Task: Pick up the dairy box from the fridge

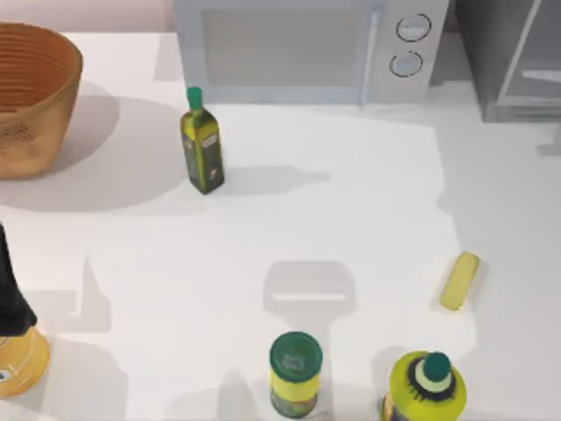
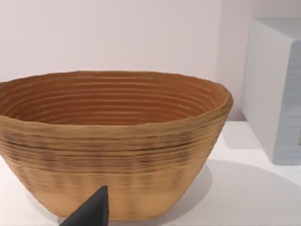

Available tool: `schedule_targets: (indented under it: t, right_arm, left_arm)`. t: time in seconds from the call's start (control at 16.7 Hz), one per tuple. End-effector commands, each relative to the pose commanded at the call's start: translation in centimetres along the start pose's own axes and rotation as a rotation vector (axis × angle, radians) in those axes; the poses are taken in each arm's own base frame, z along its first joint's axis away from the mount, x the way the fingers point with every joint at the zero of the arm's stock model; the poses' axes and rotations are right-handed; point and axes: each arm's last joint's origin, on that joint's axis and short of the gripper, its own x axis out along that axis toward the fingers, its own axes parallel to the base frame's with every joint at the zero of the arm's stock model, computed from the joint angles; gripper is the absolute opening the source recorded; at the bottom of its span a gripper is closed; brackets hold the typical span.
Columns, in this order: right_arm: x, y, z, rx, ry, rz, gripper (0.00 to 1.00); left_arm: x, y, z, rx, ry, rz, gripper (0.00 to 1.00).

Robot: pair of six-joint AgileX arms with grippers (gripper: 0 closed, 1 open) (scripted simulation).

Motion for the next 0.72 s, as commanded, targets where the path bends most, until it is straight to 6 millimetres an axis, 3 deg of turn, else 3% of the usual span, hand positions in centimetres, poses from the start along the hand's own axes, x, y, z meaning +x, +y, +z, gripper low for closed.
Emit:
schedule_targets:
  t: [0.18,0.42,0.54,0.72]
  right_arm:
    - [-0.2,0.2,0.6,-0.002,-0.002,0.001,0.0]
    - [-2.0,1.4,3.9,-0.009,-0.007,0.002,0.0]
    - [-3.9,2.4,6.3,-0.012,-0.009,0.001,0.0]
    - [-8.3,4.1,9.7,-0.014,-0.014,-0.001,0.0]
  left_arm:
    - [0.0,0.0,0.0,0.0,0.0,0.0,1.0]
    - [0.0,0.0,0.0,0.0,0.0,0.0,1.0]
    - [0.0,0.0,0.0,0.0,0.0,0.0,1.0]
    - [0.0,0.0,0.0,0.0,0.0,0.0,1.0]
